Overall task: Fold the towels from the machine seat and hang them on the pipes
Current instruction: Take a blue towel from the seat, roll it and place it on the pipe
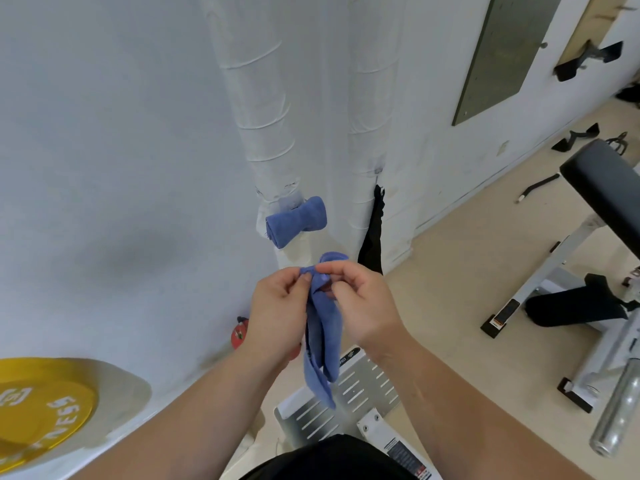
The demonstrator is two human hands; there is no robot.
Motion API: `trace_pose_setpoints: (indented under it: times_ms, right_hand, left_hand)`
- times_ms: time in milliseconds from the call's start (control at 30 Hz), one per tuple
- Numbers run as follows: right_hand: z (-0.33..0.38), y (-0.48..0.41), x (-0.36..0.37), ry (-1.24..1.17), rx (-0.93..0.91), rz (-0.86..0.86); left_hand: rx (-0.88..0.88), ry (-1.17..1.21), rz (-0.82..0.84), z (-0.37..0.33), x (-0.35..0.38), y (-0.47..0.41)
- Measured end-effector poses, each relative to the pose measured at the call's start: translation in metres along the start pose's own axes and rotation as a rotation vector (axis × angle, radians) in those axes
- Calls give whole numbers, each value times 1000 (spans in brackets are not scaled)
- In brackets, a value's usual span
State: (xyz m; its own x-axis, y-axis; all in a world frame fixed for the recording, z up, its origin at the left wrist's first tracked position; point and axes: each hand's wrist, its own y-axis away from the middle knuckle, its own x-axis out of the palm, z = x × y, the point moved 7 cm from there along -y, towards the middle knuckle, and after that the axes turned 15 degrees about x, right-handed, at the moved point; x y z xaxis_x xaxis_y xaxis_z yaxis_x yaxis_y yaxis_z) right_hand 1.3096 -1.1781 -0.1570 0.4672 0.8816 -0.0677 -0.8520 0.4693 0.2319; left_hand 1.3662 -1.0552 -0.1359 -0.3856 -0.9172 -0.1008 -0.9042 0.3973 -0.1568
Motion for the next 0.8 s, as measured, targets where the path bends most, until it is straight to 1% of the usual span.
trace_pose_setpoints:
  times_ms: [133,300,400,467,567,667,800]
  right_hand:
    - [10,0,-9,105,-72,-35]
    - [25,-1,-11,187,-202,-57]
    - [30,1,-10,230,-260,-52]
    - [30,1,-10,231,-255,-50]
    - [26,-1,-14,232,-192,-83]
    - [24,-2,-18,263,-187,-127]
    - [31,-2,-28,459,-370,-243]
  left_hand:
    - [6,39,68,0,3,2]
    - [-1,96,98,-1,3,-2]
    - [-38,172,92,1,6,-2]
    - [-64,223,97,2,8,0]
    - [-96,297,139,4,12,1]
    - [-54,233,165,5,13,1]
    - [-55,153,174,9,10,-2]
